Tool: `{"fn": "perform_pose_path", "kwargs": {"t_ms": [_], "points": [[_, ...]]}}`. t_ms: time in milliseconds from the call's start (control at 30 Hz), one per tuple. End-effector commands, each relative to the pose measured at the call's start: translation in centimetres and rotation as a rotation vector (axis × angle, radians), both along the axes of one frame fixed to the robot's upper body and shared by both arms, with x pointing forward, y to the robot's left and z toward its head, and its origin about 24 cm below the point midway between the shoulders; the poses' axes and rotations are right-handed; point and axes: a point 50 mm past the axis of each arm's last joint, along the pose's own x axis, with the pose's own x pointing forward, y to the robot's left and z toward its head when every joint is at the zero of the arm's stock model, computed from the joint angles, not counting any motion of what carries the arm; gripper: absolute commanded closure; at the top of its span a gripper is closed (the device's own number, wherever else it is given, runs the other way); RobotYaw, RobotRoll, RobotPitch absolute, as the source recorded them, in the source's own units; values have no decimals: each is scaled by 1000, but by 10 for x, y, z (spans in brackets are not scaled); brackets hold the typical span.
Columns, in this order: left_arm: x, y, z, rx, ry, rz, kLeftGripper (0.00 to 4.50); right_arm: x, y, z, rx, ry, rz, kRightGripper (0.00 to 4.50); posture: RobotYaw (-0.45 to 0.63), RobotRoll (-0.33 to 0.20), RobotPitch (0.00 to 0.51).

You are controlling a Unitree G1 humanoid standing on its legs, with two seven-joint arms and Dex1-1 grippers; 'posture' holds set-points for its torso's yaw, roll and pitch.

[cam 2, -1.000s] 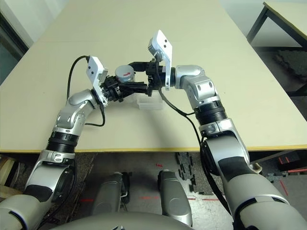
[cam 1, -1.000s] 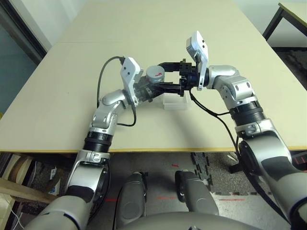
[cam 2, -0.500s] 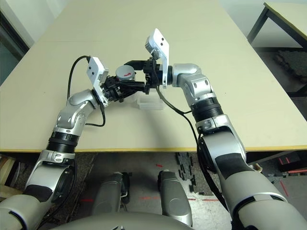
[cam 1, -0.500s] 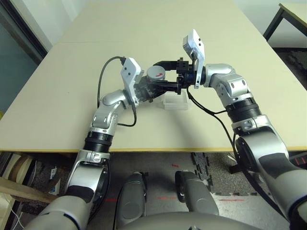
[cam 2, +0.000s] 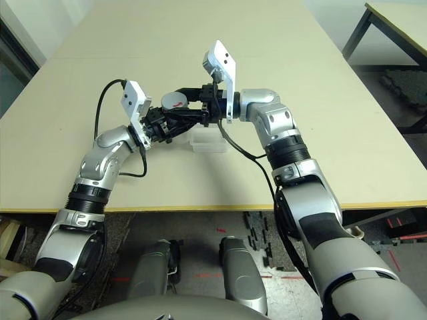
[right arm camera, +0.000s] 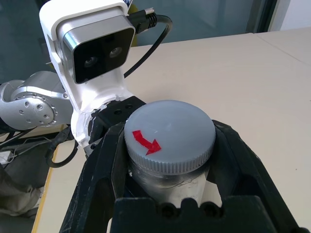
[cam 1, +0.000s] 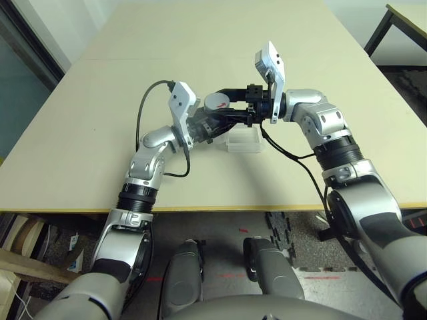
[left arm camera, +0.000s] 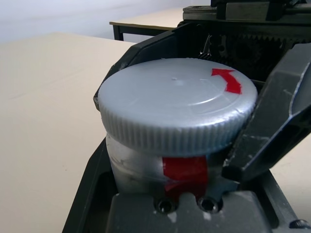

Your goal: Pour the medicine from the bottle into the box.

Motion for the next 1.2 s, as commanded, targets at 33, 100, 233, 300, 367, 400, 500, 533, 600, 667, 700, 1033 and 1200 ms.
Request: {"fn": "perform_pose_path", "kwargs": {"t_ms": [33,100,233,300,367,400,500,533,600,667,700,1033,1200], "points": [[-2,3,-10,13,38,-4,1850,2,-5,6,12,-20,-3,1822,-181,0,116],[-2,3,-9,10,41,-14,1850,2,-5,6,1,-34,19,1822,-183,0,116],[-4,1,-7,6,51,-46,1850,0,-2,11,5,-63,114,1822,-184,0,116],[-5,1,-6,8,55,-58,1850,-2,0,14,23,-69,191,1822,-181,0,114],[-6,0,-6,10,57,-64,1850,-4,2,18,42,-69,260,1822,-176,0,114],[-6,0,-7,10,58,-65,1850,-4,2,20,49,-69,285,1822,-175,0,114],[-8,0,-7,12,62,-70,1850,-5,5,23,44,-86,367,1822,-167,0,114],[-8,0,-7,12,64,-71,1850,-5,7,24,45,-91,387,1822,-162,0,114],[-9,0,-7,12,65,-73,1850,-4,10,25,42,-94,411,1822,-161,0,114],[-10,1,-8,14,66,-73,1850,-2,13,23,28,-97,418,1822,-151,0,114],[-11,1,-8,16,66,-73,1850,0,16,23,30,-99,402,1822,-149,0,114],[-16,2,-8,25,64,-75,1850,13,10,19,47,-68,282,0,-131,0,111],[-16,1,-9,26,64,-77,1850,15,5,15,35,-59,267,0,-134,0,112]]}}
